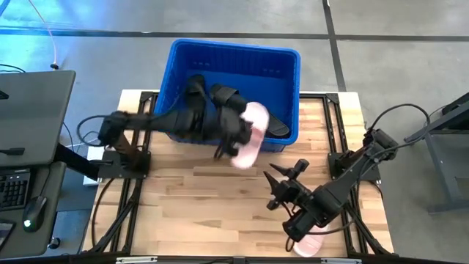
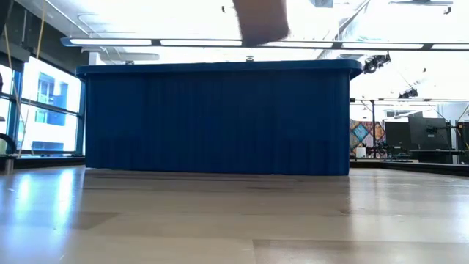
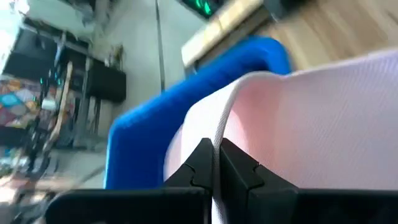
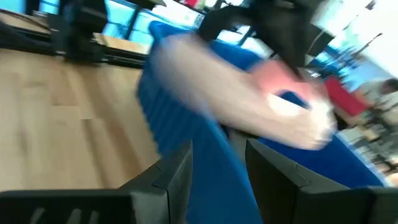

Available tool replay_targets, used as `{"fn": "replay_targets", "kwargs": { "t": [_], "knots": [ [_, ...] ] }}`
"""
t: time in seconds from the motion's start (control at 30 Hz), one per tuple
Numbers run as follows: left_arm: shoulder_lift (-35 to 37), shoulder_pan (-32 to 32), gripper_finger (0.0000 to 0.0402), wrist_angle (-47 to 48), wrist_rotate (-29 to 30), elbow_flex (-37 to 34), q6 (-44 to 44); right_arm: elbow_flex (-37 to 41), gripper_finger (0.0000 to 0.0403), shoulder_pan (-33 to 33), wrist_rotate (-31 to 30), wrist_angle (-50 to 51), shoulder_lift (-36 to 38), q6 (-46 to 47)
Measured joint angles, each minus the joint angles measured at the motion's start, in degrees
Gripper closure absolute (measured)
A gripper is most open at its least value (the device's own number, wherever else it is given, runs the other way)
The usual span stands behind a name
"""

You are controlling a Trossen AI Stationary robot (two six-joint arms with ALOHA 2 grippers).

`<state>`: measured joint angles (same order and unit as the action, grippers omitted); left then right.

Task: Pick and place slides into bin
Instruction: Put the white slide into the blue bin

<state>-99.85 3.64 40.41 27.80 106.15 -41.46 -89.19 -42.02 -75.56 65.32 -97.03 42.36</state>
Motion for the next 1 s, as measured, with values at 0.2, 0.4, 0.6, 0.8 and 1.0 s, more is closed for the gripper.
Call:
{"fn": "replay_targets", "kwargs": {
  "t": [0.2,0.4,0.6,0.8,1.0],
  "knots": [
    [-1.69,14.19,0.04,-12.66,-13.15,0.04,-5.71,0.0,0.0264,-3.32,2.36,0.35,0.89,2.64],
    [-5.98,24.09,0.0401,-13.8,-23.01,-0.04,-3.51,0.0,0.0264,-4.29,4.77,1.44,0.87,2.83],
    [-13.39,27.82,0.0401,-16.64,-24.74,-0.02,-4.78,0.0,0.0263,-4.26,11.48,3.13,0.87,8.65],
    [-19.63,29.83,0.0401,-20.23,-24.29,-0.04,-4.44,0.0,0.0263,-4.25,15.2,5.79,0.73,17.37],
    [-23.59,30.1,0.0397,-21.46,-20.76,-0.04,-3.07,0.02,0.0263,-4.87,18.67,6.36,-0.45,22.33]
  ]
}}
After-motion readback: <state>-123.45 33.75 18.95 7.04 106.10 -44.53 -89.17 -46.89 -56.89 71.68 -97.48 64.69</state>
